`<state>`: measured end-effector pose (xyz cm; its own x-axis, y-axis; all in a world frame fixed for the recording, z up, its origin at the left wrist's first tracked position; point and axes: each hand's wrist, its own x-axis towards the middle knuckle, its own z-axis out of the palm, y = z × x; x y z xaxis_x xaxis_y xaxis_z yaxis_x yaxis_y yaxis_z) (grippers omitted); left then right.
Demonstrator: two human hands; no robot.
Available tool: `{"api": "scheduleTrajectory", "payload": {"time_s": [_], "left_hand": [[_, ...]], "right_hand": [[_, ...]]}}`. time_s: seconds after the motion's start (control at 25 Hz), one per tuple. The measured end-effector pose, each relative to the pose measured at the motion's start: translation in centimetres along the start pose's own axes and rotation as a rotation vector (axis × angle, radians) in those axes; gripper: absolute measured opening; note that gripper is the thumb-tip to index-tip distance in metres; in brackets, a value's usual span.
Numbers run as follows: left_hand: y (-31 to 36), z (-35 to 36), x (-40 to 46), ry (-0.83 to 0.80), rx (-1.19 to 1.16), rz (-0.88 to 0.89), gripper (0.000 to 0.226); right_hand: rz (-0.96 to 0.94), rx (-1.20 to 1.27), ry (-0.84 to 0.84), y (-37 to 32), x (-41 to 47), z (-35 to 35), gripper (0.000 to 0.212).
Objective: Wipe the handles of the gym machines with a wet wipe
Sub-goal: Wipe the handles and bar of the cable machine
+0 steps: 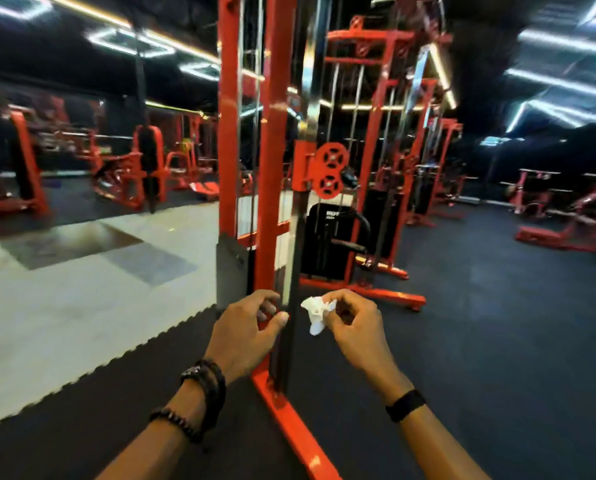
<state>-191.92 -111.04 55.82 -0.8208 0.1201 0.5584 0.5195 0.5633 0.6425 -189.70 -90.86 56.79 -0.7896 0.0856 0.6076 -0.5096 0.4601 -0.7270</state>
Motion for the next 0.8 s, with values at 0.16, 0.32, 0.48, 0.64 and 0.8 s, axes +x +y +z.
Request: {"api": "scheduleTrajectory", "payload": {"time_s": [0.16,0.32,0.48,0.64,0.8], "left_hand": [[5.0,4.5,1.3,0.011,0.042,0.055,0.035],[9.1,7.4,3.8,0.034,0.108,0.102,0.023],[12.7,10.8,6.3,0.011,0.095,0.114,0.026],[14.2,14.2,8.0,-0.047,0.131,0.115,0.034],[14.8,17.5,10.7,-0.094,0.127,0.118,0.049]], "right_hand": [[-0.043,0.009,0.034,1.5,0.7,-7.1,0.027],[-0.023,-0.010,0.022,3.9,2.4,-12.9,0.010],[-0.040,-0.051,0.039,6.5,4.4,-18.7,0.016],[-0.015,-0.083,0.073,9.1,6.0,-22.5,0.019],[0.013,-0.076,0.081,12.1,7.4,-24.3,0.012]]}}
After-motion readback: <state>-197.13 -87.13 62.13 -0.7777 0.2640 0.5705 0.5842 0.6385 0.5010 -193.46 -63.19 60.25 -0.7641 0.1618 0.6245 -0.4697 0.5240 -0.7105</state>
